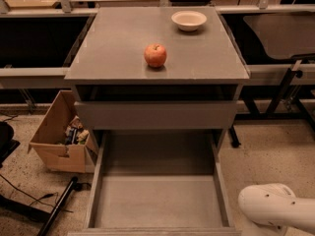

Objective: Open middle drawer

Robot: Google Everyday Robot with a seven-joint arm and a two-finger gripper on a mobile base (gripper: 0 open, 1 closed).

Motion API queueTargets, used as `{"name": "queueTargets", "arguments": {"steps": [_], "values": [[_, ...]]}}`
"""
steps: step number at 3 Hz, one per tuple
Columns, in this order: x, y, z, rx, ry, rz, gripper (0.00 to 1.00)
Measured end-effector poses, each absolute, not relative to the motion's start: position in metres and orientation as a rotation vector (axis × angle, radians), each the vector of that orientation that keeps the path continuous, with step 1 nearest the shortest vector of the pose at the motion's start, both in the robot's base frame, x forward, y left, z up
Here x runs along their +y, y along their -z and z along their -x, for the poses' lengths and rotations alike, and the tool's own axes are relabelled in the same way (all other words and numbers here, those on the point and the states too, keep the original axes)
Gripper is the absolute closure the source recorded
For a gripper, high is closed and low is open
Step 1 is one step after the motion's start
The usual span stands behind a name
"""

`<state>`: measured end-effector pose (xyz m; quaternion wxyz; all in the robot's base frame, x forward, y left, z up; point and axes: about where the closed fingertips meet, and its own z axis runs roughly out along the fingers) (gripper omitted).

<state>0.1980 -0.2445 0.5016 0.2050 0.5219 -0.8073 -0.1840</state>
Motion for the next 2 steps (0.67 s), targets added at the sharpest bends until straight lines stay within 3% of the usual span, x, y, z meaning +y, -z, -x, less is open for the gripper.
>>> {"name": "queueTargets", "arguments": {"steps": [1,2], "values": [[-0.237,-0.533,-0.217,-2.265,0.475,-1.490,0.38],[-0.214,-0.629,-0.253,-2.276,0.363,-1.599,0.07]]}}
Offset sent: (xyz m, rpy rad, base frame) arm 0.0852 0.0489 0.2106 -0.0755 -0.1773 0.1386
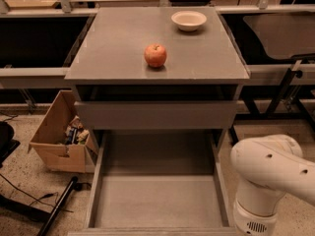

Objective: Open middle drawer

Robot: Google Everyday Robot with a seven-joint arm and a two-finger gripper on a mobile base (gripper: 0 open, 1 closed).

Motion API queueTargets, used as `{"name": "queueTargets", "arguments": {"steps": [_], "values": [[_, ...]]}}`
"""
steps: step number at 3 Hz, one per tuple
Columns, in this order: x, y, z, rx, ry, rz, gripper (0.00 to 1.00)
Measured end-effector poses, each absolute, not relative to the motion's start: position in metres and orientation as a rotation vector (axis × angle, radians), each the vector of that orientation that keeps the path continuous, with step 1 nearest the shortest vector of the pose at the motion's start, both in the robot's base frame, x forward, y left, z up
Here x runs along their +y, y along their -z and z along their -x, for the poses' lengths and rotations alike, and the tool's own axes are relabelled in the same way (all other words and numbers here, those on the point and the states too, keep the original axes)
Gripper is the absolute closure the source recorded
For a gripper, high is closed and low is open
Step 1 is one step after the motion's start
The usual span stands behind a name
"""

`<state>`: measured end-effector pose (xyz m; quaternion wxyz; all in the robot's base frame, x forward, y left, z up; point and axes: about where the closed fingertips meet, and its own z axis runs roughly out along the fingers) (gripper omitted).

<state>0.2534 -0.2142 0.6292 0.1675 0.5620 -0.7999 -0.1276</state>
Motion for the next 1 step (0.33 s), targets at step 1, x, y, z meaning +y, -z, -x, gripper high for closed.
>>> {"name": "queueTargets", "arguments": {"steps": [1], "values": [[-0.2081,-0.6773,-0.2694,-2.291,0.303,-1.693,0.00]]}}
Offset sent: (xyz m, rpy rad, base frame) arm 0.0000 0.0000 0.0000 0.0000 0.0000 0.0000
